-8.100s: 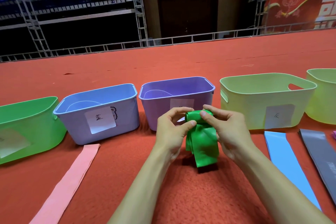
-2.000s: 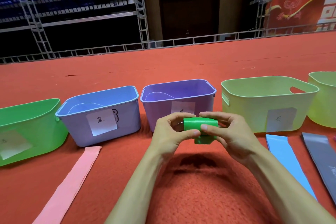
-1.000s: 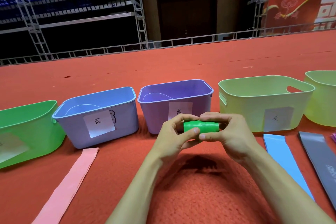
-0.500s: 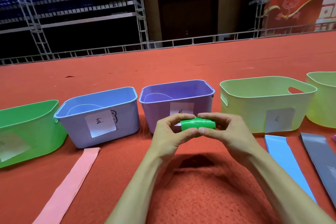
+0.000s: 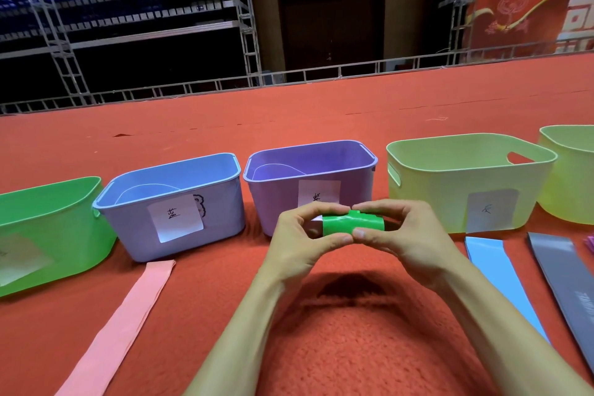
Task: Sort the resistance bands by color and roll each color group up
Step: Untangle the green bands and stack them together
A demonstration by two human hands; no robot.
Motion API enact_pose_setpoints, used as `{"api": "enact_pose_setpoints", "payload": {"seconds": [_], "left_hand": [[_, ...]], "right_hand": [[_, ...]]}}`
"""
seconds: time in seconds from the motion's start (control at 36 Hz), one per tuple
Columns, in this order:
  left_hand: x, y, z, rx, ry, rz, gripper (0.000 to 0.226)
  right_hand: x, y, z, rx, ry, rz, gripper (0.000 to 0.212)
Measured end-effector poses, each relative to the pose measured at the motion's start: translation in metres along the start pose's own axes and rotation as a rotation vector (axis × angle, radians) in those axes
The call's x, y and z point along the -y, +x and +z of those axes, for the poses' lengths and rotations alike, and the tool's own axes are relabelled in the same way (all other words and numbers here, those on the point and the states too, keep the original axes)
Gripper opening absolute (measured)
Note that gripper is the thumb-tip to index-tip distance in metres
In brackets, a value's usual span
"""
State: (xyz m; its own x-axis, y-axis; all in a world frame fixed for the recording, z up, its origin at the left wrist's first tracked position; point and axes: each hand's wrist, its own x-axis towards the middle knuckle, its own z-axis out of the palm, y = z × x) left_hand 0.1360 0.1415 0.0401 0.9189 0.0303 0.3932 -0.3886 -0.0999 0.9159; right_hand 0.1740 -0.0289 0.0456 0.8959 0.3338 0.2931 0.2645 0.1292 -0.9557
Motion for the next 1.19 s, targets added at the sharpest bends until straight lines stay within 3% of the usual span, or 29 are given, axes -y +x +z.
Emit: {"api": "enact_pose_setpoints", "payload": {"seconds": [0.22, 0.39, 0.78, 1.19], "left_hand": [[0.004, -0.001, -0.002, 0.040, -0.074, -0.072, 0.033], [0.006, -0.001, -0.002, 0.051, -0.099, -0.082, 0.032], [0.006, -0.004, 0.001, 0.137, -0.224, -0.130, 0.021], [0.011, -0.001, 0.000, 0.026, -0.185, -0.095, 0.029]], "right_hand": [[0.002, -0.002, 0.003, -0.018, -0.050, -0.020, 0.052], [0.004, -0.002, 0.002, 0.029, -0.074, -0.037, 0.030], [-0.002, 0.001, -0.005, 0.003, -0.192, -0.079, 0.036], [0.002, 0.000, -0.004, 0.068, -0.164, -0.078, 0.035]]}}
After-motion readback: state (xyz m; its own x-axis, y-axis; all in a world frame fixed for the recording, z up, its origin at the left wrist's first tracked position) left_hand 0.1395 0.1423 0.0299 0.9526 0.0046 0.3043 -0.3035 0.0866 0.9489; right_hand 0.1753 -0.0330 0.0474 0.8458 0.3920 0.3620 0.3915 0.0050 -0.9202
